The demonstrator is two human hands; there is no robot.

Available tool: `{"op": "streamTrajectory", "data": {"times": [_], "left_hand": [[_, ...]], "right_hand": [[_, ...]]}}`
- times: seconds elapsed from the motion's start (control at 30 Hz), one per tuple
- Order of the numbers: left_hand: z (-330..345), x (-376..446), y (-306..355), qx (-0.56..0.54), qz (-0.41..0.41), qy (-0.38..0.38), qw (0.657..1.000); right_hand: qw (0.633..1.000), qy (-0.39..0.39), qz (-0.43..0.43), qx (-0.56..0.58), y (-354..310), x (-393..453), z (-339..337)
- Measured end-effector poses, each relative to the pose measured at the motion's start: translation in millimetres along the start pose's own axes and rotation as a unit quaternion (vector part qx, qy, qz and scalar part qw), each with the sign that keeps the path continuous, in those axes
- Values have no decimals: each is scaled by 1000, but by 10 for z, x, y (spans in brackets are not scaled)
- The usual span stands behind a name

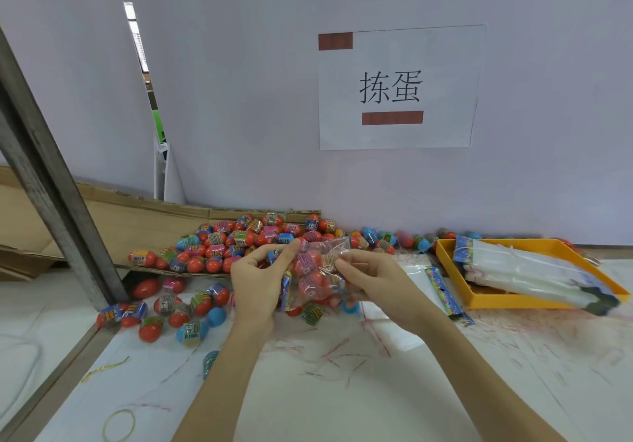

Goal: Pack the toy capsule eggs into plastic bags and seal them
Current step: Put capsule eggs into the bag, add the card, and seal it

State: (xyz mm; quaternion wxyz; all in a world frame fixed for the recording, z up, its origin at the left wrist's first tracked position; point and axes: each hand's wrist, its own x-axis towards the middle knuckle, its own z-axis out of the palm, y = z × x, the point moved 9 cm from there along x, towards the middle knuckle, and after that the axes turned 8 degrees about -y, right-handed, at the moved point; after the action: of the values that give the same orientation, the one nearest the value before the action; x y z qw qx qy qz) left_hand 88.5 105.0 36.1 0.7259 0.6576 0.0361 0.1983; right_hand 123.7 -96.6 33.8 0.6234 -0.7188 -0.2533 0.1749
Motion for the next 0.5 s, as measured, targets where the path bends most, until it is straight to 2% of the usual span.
{"op": "streamTrajectory", "data": {"times": [0.2,0.3,0.4,0.5], "left_hand": [[-21,44,-8,8,27,1,1000],[74,56,-87,19,2,-33,999],[247,37,-161,46,-31,-83,995],[244,24,-145,45,-17,-68,996]], "right_hand": [[1000,18,-6,19,-35,-9,-70],[994,51,-19,99,-2,-1,-85],[977,41,-21,209,12,17,-32],[979,51,5,199,36,14,-43]]}}
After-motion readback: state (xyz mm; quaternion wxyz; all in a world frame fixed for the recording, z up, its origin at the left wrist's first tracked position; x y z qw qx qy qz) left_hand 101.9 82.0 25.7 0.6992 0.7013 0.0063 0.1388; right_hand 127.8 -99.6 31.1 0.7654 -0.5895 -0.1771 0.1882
